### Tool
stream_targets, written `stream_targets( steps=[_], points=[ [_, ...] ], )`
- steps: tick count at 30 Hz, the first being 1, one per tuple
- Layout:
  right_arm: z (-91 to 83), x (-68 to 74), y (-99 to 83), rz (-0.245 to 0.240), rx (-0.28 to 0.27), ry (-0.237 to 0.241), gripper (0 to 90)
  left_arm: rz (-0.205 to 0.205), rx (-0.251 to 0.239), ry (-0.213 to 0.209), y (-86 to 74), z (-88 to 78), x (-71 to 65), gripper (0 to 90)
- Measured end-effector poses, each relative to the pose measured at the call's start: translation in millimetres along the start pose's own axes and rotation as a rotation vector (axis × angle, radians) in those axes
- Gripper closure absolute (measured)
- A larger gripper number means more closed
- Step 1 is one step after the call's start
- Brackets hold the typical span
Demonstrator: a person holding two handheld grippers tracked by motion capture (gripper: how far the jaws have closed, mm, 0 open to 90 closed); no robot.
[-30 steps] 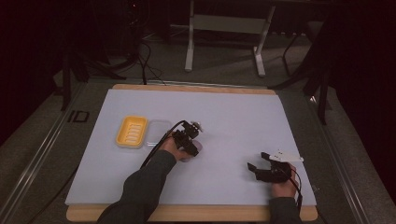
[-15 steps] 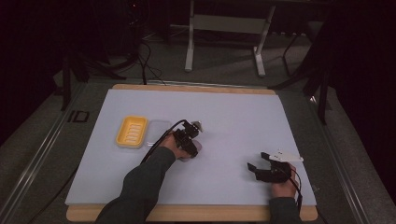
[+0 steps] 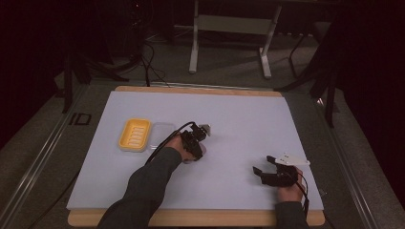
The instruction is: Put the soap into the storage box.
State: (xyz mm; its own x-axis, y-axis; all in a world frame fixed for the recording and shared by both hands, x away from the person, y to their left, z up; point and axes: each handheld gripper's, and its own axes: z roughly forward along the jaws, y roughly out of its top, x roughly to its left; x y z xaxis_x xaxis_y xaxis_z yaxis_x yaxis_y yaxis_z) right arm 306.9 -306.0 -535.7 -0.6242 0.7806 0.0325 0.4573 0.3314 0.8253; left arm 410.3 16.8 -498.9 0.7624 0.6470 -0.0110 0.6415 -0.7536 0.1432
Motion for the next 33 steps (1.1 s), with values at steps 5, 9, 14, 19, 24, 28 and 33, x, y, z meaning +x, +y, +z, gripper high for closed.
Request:
stream_targets(
  steps=[5, 9, 14, 19, 24, 28, 33],
  points=[
    [0.1, -0.1, 0.0, 0.001, 0.001, 0.001, 21.4, 0.008, 0.008, -0.003, 2.1, -0.1, 1.0, 46.2],
    [0.1, 0.0, 0.1, 0.0, 0.001, 0.001, 21.4, 0.008, 0.006, -0.002, 2.0, 0.0, 0.9, 46.7],
    [0.2, 0.1, 0.1, 0.001, 0.003, 0.001, 21.4, 0.005, 0.005, -0.004, 1.7, -0.5, 1.8, 49.1],
    [0.1, -0.1, 0.1, 0.001, 0.002, 0.001, 21.4, 0.012, 0.003, -0.005, 1.4, -0.9, 2.3, 49.6],
    [0.1, 0.0, 0.1, 0.001, 0.002, 0.001, 21.4, 0.015, 0.0, -0.002, 1.2, -1.0, 2.1, 49.8],
    [0.1, -0.1, 0.1, 0.001, 0.002, 0.001, 21.4, 0.011, -0.001, 0.001, 0.3, -1.2, 3.0, 49.8],
    [0.1, -0.2, 0.1, 0.001, 0.001, 0.001, 21.5, 0.006, 0.004, 0.014, -2.0, -2.4, 5.4, 49.8]
  ],
)
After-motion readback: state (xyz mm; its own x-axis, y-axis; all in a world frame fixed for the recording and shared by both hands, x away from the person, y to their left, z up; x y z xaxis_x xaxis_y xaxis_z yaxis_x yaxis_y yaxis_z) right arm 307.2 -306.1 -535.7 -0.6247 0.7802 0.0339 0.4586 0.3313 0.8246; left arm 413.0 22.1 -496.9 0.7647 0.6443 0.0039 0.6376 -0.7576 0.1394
